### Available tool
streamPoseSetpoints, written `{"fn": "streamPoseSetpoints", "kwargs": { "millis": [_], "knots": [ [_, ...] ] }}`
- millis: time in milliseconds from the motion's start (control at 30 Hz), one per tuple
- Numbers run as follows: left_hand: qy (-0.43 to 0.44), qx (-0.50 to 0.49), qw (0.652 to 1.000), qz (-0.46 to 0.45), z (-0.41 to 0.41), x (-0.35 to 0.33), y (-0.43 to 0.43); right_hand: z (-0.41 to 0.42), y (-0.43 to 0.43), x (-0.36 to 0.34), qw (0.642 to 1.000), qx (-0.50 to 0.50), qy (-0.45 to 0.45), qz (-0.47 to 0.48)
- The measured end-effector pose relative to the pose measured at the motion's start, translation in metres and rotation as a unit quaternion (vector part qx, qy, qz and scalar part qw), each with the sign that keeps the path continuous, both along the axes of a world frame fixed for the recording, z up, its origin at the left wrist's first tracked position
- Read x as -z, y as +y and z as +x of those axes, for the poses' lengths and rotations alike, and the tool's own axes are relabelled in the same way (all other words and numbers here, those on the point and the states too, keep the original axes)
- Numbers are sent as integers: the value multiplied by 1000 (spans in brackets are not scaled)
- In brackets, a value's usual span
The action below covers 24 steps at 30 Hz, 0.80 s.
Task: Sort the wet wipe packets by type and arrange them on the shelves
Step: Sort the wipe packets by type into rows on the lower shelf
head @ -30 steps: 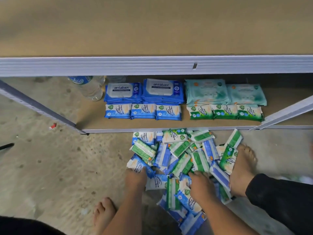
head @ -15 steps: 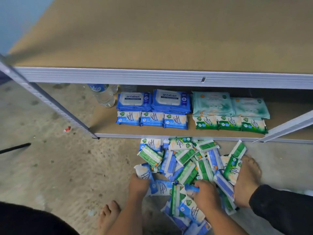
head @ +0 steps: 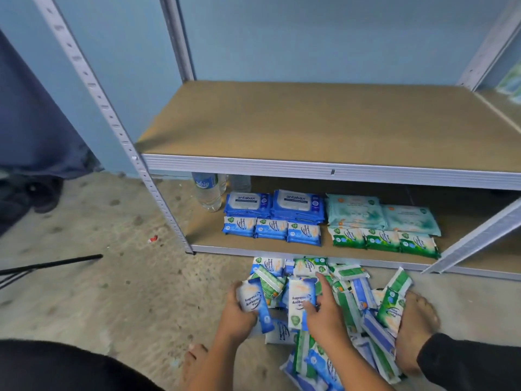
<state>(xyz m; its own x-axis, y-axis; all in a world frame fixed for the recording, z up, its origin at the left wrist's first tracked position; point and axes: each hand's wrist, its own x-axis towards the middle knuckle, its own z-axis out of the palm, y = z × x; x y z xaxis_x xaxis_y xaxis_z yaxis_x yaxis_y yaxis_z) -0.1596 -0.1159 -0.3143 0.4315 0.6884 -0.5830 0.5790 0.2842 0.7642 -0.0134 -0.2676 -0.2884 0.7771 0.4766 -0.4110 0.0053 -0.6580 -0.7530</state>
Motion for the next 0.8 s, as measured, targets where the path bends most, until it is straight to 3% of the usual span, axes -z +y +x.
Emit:
{"fn": "streamPoseSetpoints", "kwargs": {
  "millis": [300, 800],
  "knots": [
    [66, 110, 989, 78, -19, -19, 102, -5, 47, -8, 992, 18, 91, 88],
    [101, 87, 989, 57, -18, 59, 217, -2, 183, 99, 987, -2, 156, 29]
  ]
}}
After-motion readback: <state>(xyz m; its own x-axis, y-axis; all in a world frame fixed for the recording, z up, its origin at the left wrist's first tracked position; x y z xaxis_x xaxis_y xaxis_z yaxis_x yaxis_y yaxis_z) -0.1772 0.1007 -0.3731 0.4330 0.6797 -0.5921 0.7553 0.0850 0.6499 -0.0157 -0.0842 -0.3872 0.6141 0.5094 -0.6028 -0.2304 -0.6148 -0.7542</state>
